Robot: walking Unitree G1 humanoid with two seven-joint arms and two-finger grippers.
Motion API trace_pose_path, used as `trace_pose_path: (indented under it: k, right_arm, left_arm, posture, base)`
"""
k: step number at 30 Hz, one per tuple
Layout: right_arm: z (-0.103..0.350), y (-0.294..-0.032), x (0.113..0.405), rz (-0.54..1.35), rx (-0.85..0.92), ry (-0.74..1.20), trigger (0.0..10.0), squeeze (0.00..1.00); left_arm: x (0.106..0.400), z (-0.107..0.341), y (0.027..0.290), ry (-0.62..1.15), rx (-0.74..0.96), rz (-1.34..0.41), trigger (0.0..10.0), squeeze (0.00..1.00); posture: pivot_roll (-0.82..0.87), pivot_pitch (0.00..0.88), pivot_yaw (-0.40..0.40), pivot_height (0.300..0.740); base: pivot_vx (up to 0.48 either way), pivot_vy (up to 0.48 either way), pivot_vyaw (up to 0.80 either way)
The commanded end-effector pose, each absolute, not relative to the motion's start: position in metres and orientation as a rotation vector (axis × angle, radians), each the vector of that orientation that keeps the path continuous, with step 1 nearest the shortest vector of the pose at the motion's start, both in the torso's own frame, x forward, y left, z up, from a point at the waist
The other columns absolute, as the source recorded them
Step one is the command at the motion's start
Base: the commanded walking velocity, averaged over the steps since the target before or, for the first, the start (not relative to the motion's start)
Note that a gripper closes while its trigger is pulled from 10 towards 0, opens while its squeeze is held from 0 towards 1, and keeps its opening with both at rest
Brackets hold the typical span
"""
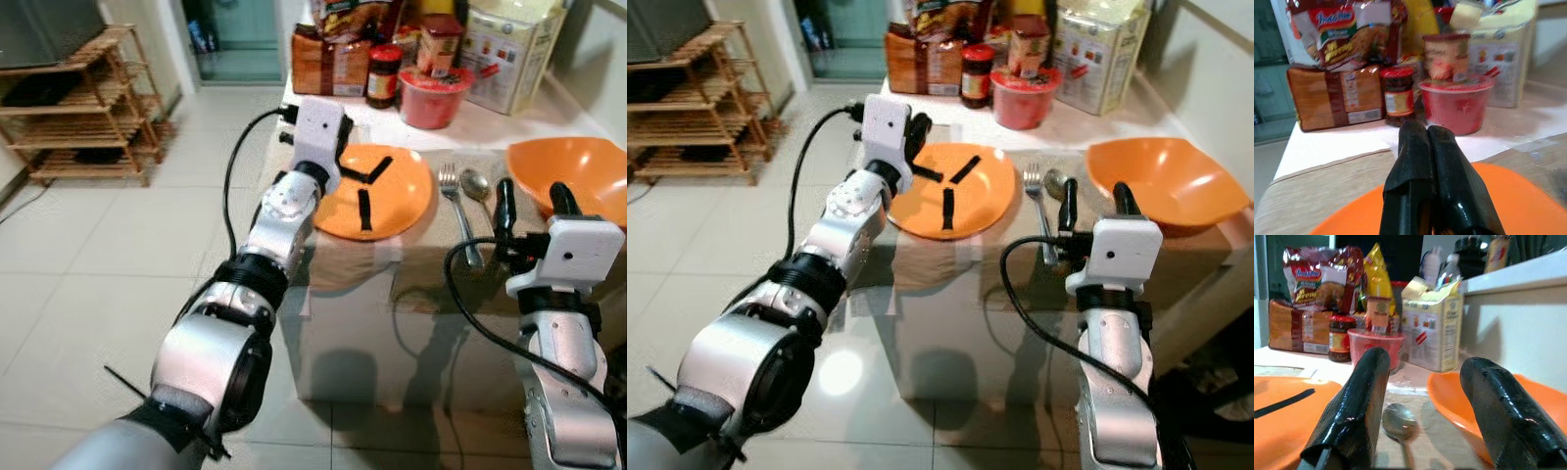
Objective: Setting the table
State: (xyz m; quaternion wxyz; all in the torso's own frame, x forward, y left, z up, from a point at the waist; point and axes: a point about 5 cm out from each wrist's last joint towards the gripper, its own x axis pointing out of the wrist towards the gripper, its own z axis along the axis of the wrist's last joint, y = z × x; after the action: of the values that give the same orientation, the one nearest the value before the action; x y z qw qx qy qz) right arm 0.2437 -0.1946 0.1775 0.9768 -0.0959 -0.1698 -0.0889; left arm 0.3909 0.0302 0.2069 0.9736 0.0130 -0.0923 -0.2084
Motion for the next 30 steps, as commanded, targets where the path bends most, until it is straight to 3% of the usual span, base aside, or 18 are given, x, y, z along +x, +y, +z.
trace_pose_path:
  k: [1, 10, 20, 27, 30]
  right_arm:
    - [0.173, -0.192, 0.244, -0.172, -0.183, -0.318, 10.0, 0.00]
    - [0.170, -0.191, 0.245, -0.153, -0.192, -0.308, 10.0, 0.00]
    - [0.168, -0.187, 0.246, -0.124, -0.194, -0.306, 10.0, 0.00]
    - [0.168, -0.186, 0.245, -0.109, -0.166, -0.297, 10.0, 0.00]
    - [0.170, -0.187, 0.244, -0.105, -0.144, -0.292, 10.0, 0.00]
  left_arm:
    - [0.393, 0.206, 0.039, -0.180, 0.027, -0.393, 10.0, 0.00]
    - [0.393, 0.205, 0.041, -0.185, 0.028, -0.353, 10.0, 0.00]
    - [0.395, 0.207, 0.045, -0.166, 0.024, -0.306, 10.0, 0.00]
    - [0.398, 0.203, 0.046, -0.067, 0.092, -0.381, 10.0, 0.00]
    - [0.396, 0.206, 0.058, -0.081, 0.123, -0.398, 10.0, 0.00]
  posture:
    - [-0.05, 0.000, 0.081, 0.735]
    - [-0.05, 0.000, 0.073, 0.735]
    - [-0.05, 0.000, 0.072, 0.735]
    - [-0.05, 0.000, 0.078, 0.735]
    - [-0.05, 0.000, 0.079, 0.735]
  base:
    - [0.480, 0.000, 0.00]
    - [0.480, 0.000, 0.00]
    - [0.000, 0.000, 0.00]
    - [0.000, 0.000, 0.00]
    - [0.000, 0.000, 0.00]
